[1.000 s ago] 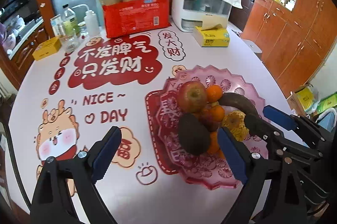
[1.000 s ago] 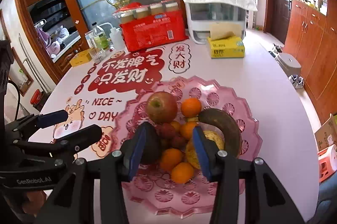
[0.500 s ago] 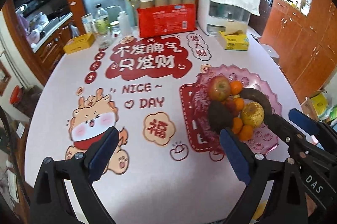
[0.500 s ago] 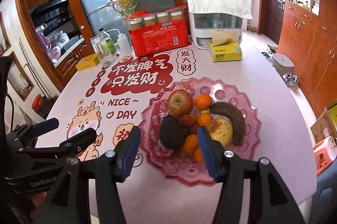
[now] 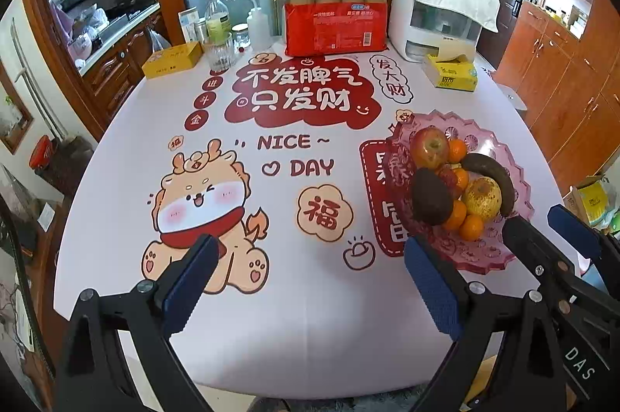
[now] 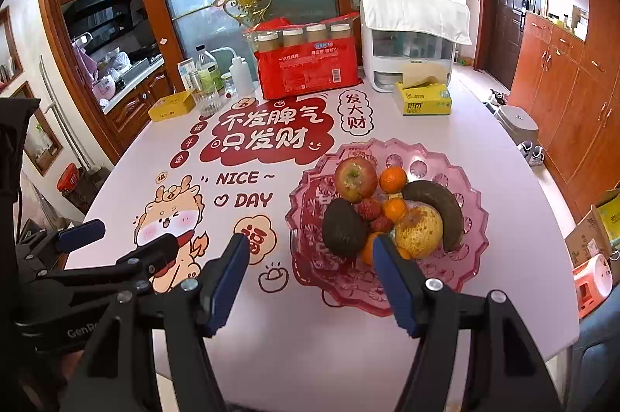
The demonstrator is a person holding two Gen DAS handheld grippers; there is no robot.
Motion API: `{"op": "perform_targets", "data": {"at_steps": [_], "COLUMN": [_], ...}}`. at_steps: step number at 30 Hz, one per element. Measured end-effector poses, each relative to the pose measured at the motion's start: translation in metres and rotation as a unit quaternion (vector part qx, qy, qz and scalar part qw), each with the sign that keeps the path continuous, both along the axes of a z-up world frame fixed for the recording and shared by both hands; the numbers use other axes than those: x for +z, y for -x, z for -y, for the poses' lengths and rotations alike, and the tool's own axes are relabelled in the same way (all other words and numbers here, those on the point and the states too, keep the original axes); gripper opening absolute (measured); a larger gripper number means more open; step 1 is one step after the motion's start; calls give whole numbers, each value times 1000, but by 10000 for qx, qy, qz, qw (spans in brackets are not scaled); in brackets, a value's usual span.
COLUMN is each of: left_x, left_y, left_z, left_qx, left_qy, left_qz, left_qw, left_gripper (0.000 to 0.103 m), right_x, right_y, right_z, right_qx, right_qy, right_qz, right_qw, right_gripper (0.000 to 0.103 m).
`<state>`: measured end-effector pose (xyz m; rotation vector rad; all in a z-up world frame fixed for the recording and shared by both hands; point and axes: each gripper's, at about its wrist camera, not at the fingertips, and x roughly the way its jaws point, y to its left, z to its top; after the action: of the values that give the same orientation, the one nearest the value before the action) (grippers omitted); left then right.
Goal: Organize fruits
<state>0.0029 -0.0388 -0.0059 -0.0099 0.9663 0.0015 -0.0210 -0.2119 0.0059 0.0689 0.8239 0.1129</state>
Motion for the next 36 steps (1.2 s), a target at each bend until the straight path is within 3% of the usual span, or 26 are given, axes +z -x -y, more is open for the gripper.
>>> {"op": "perform_targets", "data": {"at_steps": [36], "left_x": [4], "left_y": [3], "left_z": [-7], "left_qx": [45], "left_qy": [77], "left_qz": [31], "left_qw": [10000], "left_gripper": [96], "right_x": [3], "right_y": [4], "right_z": [-3], "right_qx": [7], "right_qy": [61], "right_qz": [-50], "right_qw": [10000], "right_gripper": [66]}}
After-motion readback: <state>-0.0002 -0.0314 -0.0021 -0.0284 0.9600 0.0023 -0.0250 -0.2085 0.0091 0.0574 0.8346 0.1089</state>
